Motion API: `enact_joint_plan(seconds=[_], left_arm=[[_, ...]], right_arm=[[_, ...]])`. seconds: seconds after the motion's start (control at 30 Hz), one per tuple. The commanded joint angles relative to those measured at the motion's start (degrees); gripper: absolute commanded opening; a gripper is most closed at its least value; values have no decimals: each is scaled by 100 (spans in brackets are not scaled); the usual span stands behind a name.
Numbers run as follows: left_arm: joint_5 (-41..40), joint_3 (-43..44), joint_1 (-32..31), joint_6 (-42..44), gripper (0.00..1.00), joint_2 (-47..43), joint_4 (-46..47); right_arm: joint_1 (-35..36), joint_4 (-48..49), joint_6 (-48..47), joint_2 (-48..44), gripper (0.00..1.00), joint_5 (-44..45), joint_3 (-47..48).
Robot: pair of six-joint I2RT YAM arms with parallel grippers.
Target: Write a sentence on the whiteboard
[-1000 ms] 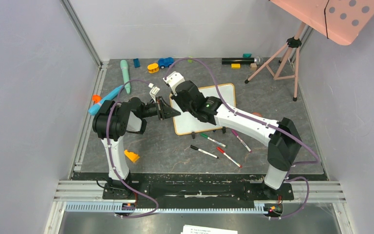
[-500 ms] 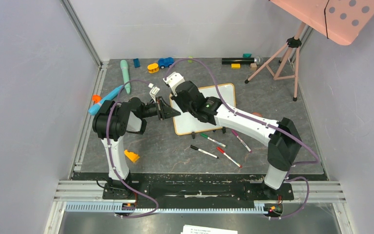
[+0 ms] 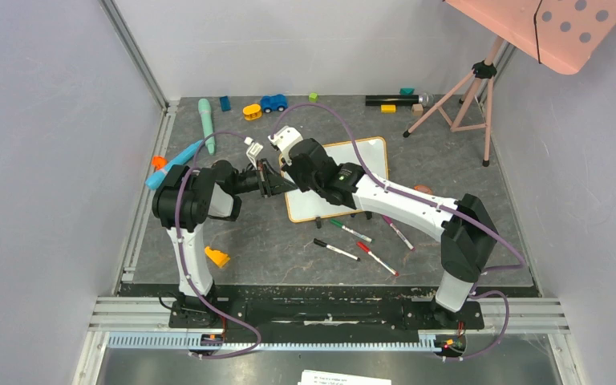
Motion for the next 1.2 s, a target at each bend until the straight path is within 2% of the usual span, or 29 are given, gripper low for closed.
enact_joint_plan(seconds=[0.0, 0.8, 1.17], left_arm=[[115, -17, -39, 371, 5, -213, 509], [119, -44, -39, 384, 5, -233, 509], [125, -39, -40, 385, 5, -224, 509]], right_arm=[[-37, -116, 76, -144, 0, 24, -92], [-37, 87, 184, -575, 0, -218, 126], [-111, -169, 195, -270, 0, 95, 661]])
